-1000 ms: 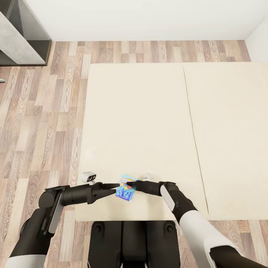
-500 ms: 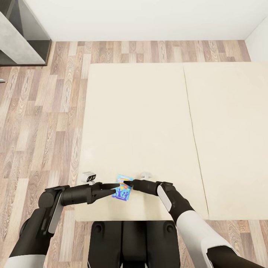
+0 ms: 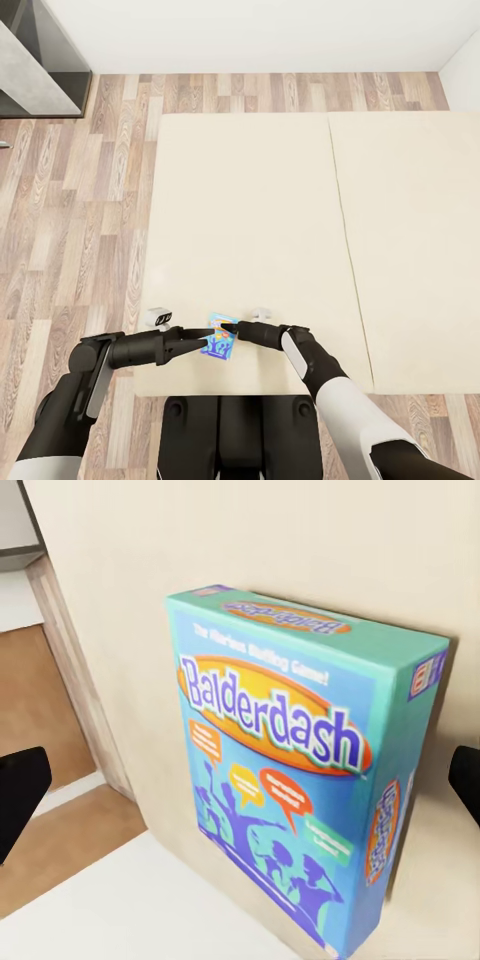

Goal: Put all the toys in the child's room - the three board games (two on the bed and one on the table), the two jigsaw puzzles on the table, and the tennis ball on the table - inside the toy box on the table in the child's room.

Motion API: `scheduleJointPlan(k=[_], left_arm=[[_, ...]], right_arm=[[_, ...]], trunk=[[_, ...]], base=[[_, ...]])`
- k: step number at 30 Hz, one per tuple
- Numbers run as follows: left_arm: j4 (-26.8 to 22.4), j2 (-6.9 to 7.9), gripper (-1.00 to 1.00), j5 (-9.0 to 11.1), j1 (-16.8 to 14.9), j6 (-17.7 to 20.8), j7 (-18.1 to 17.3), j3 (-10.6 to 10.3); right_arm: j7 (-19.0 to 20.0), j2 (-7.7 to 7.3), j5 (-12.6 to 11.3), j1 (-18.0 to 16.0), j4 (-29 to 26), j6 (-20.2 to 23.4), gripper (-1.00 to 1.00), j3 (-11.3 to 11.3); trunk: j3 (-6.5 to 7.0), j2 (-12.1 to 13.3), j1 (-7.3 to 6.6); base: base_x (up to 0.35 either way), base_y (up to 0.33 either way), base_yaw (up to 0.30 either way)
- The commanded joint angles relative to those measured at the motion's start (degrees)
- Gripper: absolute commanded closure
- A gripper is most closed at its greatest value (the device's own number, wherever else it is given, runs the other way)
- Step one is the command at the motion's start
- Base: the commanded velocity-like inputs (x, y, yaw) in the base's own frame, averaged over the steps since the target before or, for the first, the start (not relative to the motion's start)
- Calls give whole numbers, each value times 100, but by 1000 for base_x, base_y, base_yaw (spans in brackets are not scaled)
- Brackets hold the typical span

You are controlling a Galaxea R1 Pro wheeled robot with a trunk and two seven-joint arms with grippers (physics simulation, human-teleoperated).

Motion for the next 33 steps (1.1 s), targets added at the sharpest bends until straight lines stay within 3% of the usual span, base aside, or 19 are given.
scheduleJointPlan(k=[1,33], left_arm=[[-1,1,-100,0,-1,61,-18,0],[-1,10,-100,0,-1,61,-21,137]], right_arm=[[-3,0,-41,-1,-6,44,-100,2],[23,0,-99,46,-105,67,-100,-30]], trunk=[[-6,-9,3],[-6,-9,3]], base=[[0,0,0],[0,0,0]])
